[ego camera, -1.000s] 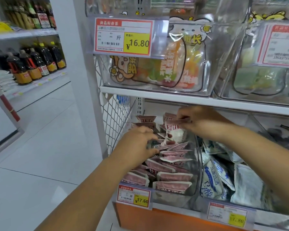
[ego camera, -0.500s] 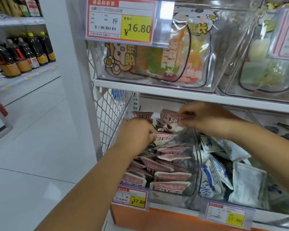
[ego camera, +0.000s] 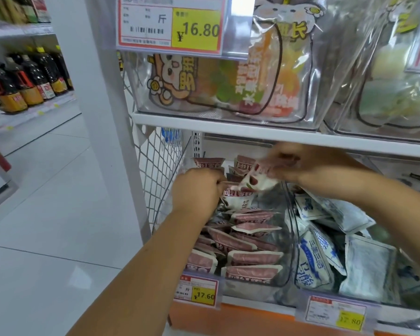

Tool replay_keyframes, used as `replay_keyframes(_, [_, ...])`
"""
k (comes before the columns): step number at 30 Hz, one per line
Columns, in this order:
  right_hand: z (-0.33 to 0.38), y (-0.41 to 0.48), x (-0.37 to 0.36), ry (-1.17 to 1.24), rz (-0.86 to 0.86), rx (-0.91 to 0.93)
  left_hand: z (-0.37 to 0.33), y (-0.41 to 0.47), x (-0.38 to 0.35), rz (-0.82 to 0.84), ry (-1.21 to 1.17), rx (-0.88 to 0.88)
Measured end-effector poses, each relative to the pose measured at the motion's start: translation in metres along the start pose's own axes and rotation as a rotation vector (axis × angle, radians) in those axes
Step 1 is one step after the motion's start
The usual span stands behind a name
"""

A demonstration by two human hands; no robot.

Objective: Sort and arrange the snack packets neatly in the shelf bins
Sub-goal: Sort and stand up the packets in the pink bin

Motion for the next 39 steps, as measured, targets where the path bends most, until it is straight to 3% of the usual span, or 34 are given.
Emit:
replay_keyframes(4, [0.010,0.012,-0.037,-0.435,0.002,0.112,0.001,-0.001,0.000,-0.009,-0.112,0.028])
replay_keyframes(10, [0.017,0.042,-0.060,-0.562,0.038,-0.013,-0.008,-0.003,0.025,-0.005,-0.286,0.016])
replay_keyframes(11, [0.016,0.043,-0.061,-0.541,0.041,-0.020,-0.012,-0.006,0.031,0.034,-0.370,0.010])
replay_keyframes(13, [0.017,0.036,-0.060,-0.560,0.098,0.026,-0.024,-0.018,0.029,0.272,-0.516,-0.008])
replay_keyframes(15, [0.016,0.022,-0.050,-0.511,0.183,0.048,-0.031,-0.032,0.021,0.517,-0.473,-0.070])
replay_keyframes(17, [0.012,0.007,-0.039,-0.346,0.273,0.039,-0.027,-0.040,0.019,0.585,-0.405,-0.085])
replay_keyframes(19, [0.013,-0.008,-0.040,-0.323,0.331,0.067,-0.020,-0.043,0.022,0.587,-0.370,-0.075])
replay_keyframes(21, [0.013,-0.012,-0.052,-0.474,0.297,0.094,-0.016,-0.048,0.025,0.608,-0.378,-0.065])
replay_keyframes(28, [0.014,0.014,-0.049,-0.573,-0.062,0.000,-0.009,-0.057,0.034,0.550,-0.303,-0.053])
replay_keyframes(31, [0.016,0.019,-0.051,-0.607,-0.132,-0.024,-0.013,-0.056,0.031,0.473,-0.251,-0.068])
replay_keyframes(35, [0.013,0.001,-0.043,-0.404,-0.118,-0.008,-0.013,-0.050,0.028,0.405,-0.271,-0.047])
replay_keyframes(37, [0.020,-0.014,-0.038,-0.224,-0.122,0.080,-0.012,-0.045,0.027,0.378,-0.255,-0.039])
replay_keyframes(39, [0.033,-0.025,-0.044,-0.205,-0.074,0.201,-0.011,-0.043,0.027,0.367,-0.240,-0.033])
Point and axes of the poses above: each hand's wrist, its own y-axis towards the middle knuckle, its own x-axis out of the back of the hand, z = x × y, the point moved 6 cm from there along y, towards the middle knuckle, and after that the axes turned 15 degrees about -x, right-handed, at the moved point
